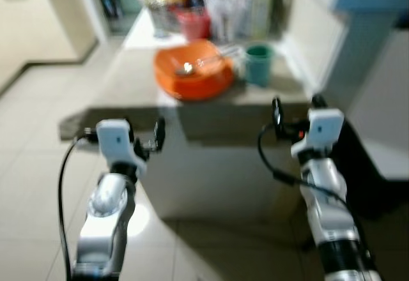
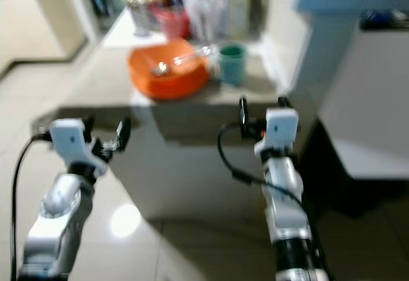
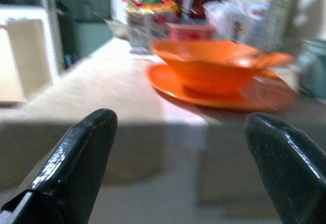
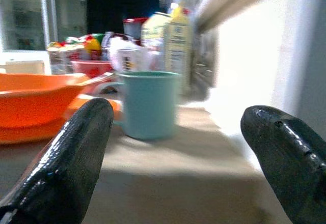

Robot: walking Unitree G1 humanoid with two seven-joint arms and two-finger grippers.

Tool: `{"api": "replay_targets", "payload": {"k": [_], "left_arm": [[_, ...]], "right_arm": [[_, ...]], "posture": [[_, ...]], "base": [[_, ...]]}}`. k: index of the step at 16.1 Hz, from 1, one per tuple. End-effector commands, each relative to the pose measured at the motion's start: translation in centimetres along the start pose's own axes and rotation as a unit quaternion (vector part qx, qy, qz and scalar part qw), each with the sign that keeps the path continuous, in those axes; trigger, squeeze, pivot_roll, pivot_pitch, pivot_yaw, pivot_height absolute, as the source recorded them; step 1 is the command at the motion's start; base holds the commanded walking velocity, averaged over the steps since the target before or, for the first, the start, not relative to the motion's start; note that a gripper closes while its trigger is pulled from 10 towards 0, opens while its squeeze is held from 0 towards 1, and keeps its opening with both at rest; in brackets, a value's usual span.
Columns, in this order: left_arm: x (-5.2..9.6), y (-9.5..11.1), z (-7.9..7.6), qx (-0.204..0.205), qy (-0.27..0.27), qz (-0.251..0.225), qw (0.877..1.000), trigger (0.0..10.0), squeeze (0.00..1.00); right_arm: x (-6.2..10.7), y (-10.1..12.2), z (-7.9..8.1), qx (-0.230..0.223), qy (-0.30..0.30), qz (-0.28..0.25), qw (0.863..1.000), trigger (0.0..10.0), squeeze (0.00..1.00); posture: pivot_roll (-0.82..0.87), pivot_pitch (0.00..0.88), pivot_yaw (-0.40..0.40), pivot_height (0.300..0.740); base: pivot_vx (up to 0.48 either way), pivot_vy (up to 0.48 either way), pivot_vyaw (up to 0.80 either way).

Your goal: Setting the table

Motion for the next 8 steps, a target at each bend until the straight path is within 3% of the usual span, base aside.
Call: {"api": "replay_targets", "payload": {"k": [1, 5, 8], "left_arm": [[0.1, 0.4, 0.7, -0.010, 0.008, -0.005, 1.000, 10.0, 0.00], [-0.5, 0.7, 0.7, -0.020, -0.001, -0.003, 1.000, 10.0, 0.00], [-1.1, 1.0, 0.9, -0.018, -0.003, -0.005, 1.000, 10.0, 0.00]], "right_arm": [[0.1, 0.0, 0.5, 0.003, -0.001, 0.001, 1.000, 10.0, 0.00], [0.2, -0.9, -0.2, 0.013, -0.023, 0.022, 0.999, 10.0, 0.00], [0.1, -1.2, 0.5, -0.001, -0.008, 0.029, 1.000, 10.0, 0.00]], "posture": [[-0.12, 0.000, 0.079, 0.740], [-0.12, 0.000, 0.083, 0.740], [-0.12, 0.000, 0.085, 0.740]], "base": [[0.000, 0.000, 0.00], [0.000, 0.000, 0.00], [0.000, 0.000, 0.00]]}}
Point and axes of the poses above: a point about 5 cm out from each wrist's last joint towards the gripper, its own x axis pointing back from the gripper into the wrist, its own y axis along the axis of the wrist's last joint, z = x × y, the point moved 6 cm from there along -x, pointing out of the wrist towards the gripper, and after that the axes turned 11 degrees about x, right-handed, at the moved point
